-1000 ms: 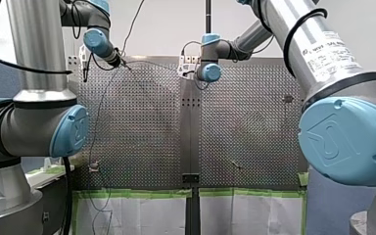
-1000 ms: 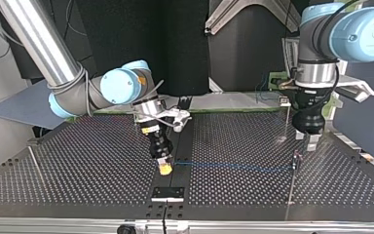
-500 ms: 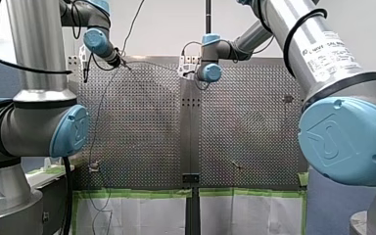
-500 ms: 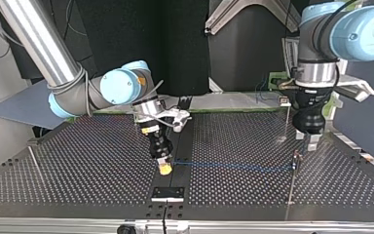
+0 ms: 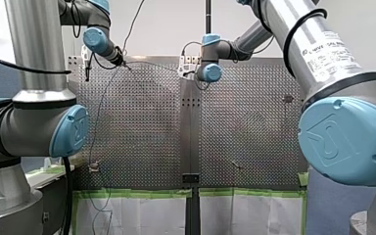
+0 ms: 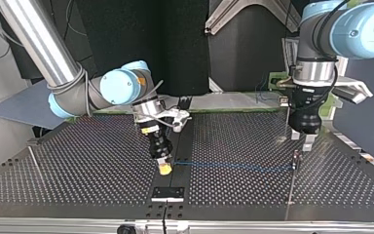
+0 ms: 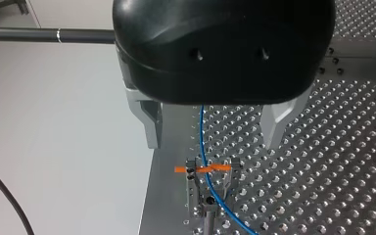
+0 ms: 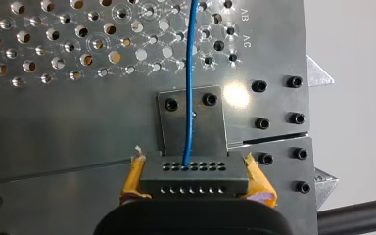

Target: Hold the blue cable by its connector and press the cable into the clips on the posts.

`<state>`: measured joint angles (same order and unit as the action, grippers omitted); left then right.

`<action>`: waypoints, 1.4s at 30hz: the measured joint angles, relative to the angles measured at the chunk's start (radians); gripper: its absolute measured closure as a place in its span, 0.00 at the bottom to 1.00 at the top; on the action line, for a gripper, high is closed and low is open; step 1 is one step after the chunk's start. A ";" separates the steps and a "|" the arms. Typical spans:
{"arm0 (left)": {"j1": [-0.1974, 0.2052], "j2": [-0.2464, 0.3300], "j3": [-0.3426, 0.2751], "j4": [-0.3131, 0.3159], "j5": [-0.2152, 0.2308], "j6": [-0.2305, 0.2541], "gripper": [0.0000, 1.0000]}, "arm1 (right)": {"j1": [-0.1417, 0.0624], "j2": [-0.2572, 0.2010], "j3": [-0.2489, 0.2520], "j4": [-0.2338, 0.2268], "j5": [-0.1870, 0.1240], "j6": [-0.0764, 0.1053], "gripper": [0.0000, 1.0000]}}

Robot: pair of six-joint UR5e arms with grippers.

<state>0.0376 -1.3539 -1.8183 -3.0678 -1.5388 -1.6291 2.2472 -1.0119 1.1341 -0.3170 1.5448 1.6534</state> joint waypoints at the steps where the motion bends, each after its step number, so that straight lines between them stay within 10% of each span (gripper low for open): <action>1: -0.001 0.000 0.000 0.000 0.001 0.001 0.00 | 0.000 0.000 0.000 0.000 0.000 0.001 1.00; 20: -0.073 -0.015 0.059 0.041 0.086 -0.044 0.00 | -0.005 0.000 0.000 -0.005 -0.005 0.008 1.00; 42: -0.271 -0.185 0.165 0.046 -0.103 0.016 0.00 | -0.010 0.000 0.000 -0.004 -0.018 0.016 1.00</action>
<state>-0.2339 -1.5388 -1.6530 -3.0217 -1.6416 -1.6133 2.2374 -1.0118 1.1337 -0.3208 1.5266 1.6695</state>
